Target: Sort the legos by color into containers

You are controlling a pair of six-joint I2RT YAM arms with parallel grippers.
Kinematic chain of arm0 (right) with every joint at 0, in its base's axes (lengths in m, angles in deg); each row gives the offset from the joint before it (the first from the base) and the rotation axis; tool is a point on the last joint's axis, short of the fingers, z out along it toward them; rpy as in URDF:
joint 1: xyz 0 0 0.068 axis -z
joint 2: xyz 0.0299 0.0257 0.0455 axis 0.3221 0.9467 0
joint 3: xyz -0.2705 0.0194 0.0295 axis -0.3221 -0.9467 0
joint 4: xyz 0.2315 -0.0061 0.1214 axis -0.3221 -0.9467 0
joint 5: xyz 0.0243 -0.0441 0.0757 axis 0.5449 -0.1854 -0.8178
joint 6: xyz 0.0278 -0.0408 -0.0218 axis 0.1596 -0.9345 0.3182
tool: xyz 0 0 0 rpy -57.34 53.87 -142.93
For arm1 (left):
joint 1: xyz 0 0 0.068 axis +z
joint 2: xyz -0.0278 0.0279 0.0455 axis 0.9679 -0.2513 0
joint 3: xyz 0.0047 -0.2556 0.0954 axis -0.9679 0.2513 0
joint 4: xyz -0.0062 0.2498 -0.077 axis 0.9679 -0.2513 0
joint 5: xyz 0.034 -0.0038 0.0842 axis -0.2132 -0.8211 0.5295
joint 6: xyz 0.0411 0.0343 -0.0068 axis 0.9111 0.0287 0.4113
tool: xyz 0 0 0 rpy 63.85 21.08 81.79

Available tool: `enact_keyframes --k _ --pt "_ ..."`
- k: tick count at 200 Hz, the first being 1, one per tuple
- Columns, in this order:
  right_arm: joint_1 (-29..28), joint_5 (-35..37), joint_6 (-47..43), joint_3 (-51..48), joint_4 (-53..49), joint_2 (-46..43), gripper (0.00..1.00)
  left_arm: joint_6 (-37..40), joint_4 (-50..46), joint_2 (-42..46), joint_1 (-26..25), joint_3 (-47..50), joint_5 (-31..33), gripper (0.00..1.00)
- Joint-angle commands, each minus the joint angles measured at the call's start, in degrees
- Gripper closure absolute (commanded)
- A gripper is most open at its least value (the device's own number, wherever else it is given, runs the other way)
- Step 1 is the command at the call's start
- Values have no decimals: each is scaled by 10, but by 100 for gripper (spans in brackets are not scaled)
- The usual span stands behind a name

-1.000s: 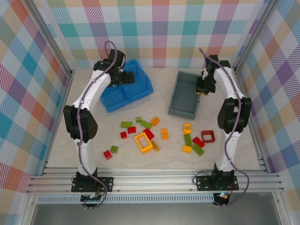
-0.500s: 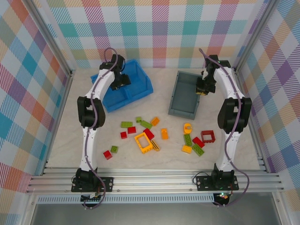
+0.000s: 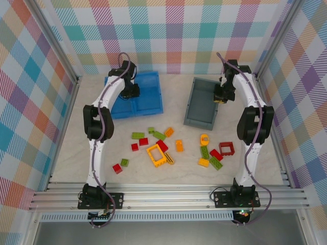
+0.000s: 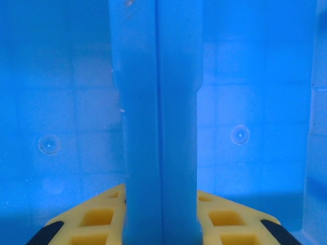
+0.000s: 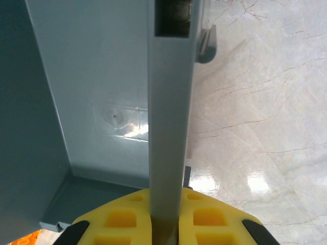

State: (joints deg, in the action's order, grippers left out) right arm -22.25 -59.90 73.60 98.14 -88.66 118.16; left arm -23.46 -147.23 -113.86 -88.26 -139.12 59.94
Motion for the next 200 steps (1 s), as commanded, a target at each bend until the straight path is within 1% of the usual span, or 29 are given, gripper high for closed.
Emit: enact_keyframes --k 1,36,59,82,104,132,144,173,184,200 --pt "-3 -4 -25 43 -17 33 100 8 12 56 -50 47 -98 100" --pt "-5 -23 -38 107 -48 78 100 -39 78 94 -81 128 -97 100" --pt "-9 -25 -36 133 -53 98 100 -52 96 91 -101 134 -102 100" --pt "-16 -31 -42 154 -52 117 100 -64 96 79 -117 125 -89 100" --pt "-23 -29 -50 164 -51 128 100 -81 97 70 -121 113 -66 100" --pt "-24 -21 -55 157 -49 127 100 -95 82 50 -120 74 -17 100" --pt "-24 -12 -62 155 -52 126 100 -86 65 33 -119 41 -2 100" --pt "-23 -4 -68 151 -47 120 100 -52 12 -6 -120 -26 -5 100" --pt "-23 -12 -69 153 -42 120 100 -42 -1 -8 -121 -28 3 100" --pt "-23 -13 -72 158 -41 126 100 -33 -12 -1 -121 -18 41 100"
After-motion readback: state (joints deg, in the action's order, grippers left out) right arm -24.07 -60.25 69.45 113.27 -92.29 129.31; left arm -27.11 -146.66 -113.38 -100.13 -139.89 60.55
